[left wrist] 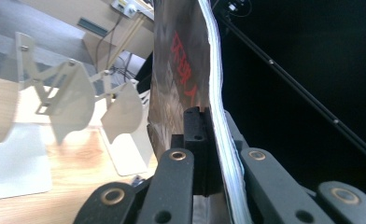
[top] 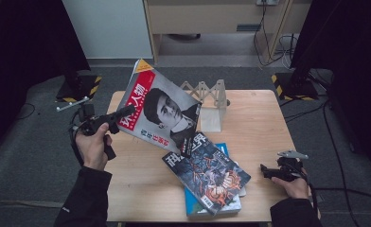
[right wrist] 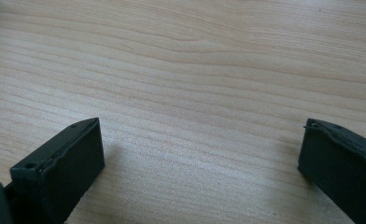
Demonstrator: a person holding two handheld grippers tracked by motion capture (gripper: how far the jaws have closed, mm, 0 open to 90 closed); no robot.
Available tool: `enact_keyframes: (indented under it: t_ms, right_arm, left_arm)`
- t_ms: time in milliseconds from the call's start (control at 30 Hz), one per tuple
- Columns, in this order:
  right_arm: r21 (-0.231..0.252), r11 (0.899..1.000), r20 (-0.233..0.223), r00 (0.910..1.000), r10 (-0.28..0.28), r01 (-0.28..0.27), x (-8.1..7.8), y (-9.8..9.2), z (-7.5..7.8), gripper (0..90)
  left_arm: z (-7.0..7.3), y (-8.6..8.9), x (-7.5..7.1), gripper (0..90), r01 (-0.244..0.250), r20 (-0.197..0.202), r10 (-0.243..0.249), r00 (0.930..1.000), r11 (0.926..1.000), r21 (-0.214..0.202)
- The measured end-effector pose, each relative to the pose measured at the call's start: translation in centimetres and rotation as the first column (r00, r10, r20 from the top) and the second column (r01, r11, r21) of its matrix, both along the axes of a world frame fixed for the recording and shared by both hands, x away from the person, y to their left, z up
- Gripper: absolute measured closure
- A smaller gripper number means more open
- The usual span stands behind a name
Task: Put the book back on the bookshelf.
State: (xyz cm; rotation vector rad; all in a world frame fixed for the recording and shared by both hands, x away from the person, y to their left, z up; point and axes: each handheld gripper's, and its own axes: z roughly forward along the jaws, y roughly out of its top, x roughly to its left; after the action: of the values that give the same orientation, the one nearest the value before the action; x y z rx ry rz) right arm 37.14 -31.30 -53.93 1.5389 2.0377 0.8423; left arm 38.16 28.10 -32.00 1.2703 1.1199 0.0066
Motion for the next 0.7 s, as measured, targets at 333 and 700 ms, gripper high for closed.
enact_keyframes:
  t_ms: [333,700]
  right_arm:
    - [0.0,1.0,0.0,1.0,0.0,0.0,0.0,0.0,0.0,0.4]
    - [0.0,1.0,0.0,1.0,0.0,0.0,0.0,0.0,0.0,0.4]
  left_arm:
    - [0.1,2.8,-0.8,86.2,-0.061,0.007,0.061,0.9981,0.9981,-0.005]
    - [0.2,5.0,-1.9,86.2,-0.12,0.014,0.12,0.9927,0.9924,0.027]
